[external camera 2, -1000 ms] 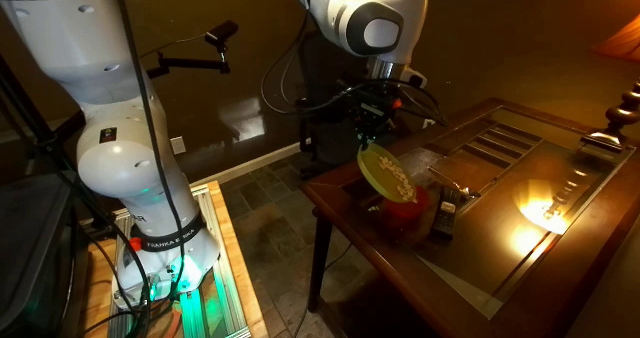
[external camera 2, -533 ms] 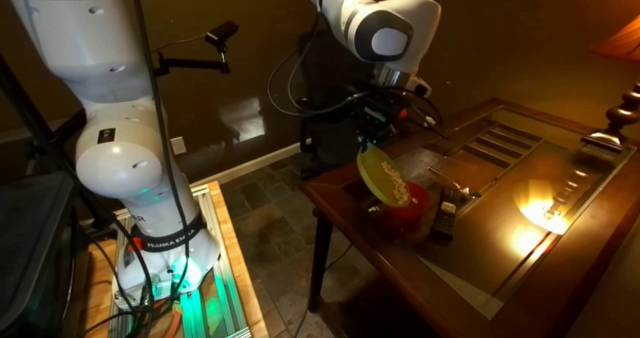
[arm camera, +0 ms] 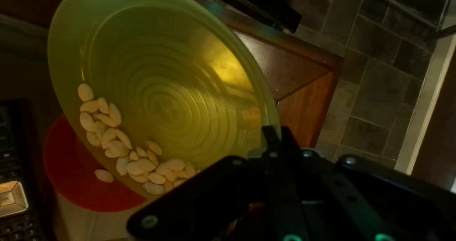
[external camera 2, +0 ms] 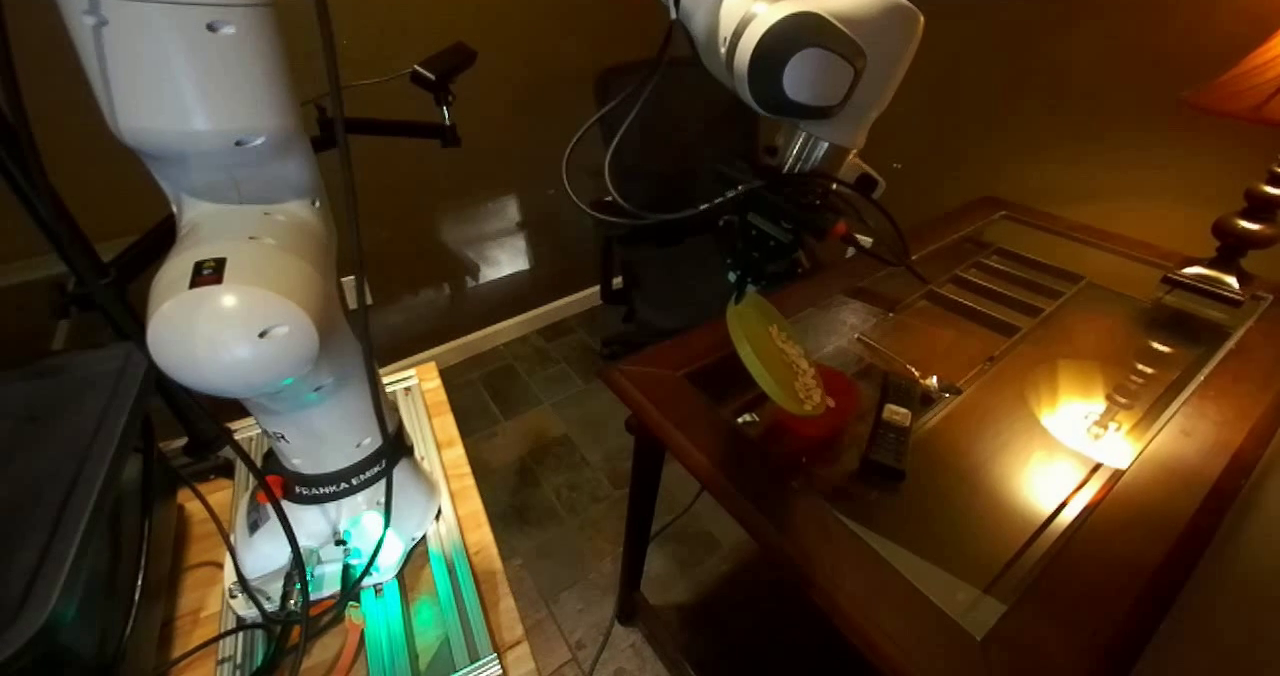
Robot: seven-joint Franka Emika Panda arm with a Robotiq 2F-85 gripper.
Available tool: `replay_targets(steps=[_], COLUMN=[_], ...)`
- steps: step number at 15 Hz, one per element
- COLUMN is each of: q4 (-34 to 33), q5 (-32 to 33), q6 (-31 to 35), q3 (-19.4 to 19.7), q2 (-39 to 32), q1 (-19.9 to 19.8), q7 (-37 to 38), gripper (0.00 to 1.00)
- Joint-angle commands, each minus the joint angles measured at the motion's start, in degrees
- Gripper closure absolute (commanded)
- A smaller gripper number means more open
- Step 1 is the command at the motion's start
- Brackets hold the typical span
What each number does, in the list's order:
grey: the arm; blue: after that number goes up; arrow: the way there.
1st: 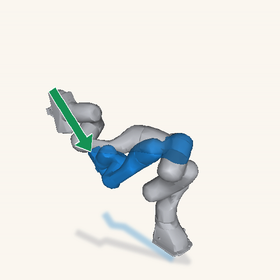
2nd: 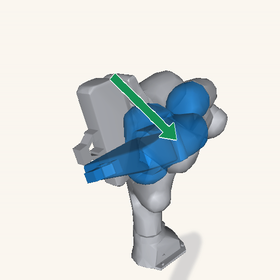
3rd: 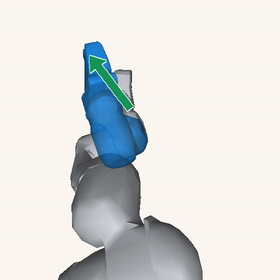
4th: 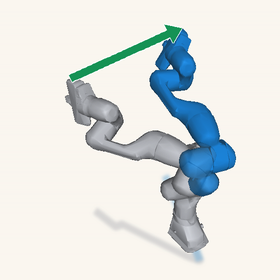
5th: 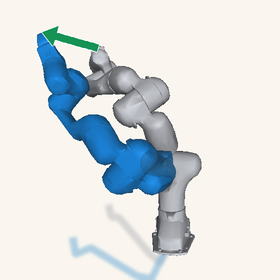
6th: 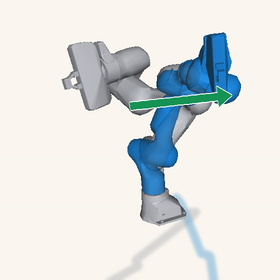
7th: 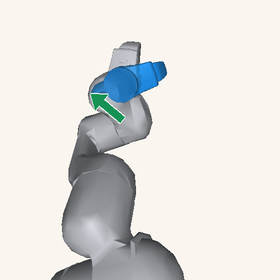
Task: Pour the contents of the yellow plate into the orange bowl
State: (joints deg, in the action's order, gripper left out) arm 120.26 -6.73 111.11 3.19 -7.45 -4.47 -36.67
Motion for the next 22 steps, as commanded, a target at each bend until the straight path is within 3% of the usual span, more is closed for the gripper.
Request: replay_targets(steps=[1,6,22], q4=[-5.83,-10.89,-26.10], q5=[-2.19,-3.22,-6.85], q6=[-5.58,-11.97,-23.75], q3=[-0.65,-1.03,-1.52], q2=[-3.84,-7.22,-17.64], q1=[-1.14,-2.02,-6.12], q7=[-3.63,-5.82,-9.28], gripper=[0.99,0.99,0.99])
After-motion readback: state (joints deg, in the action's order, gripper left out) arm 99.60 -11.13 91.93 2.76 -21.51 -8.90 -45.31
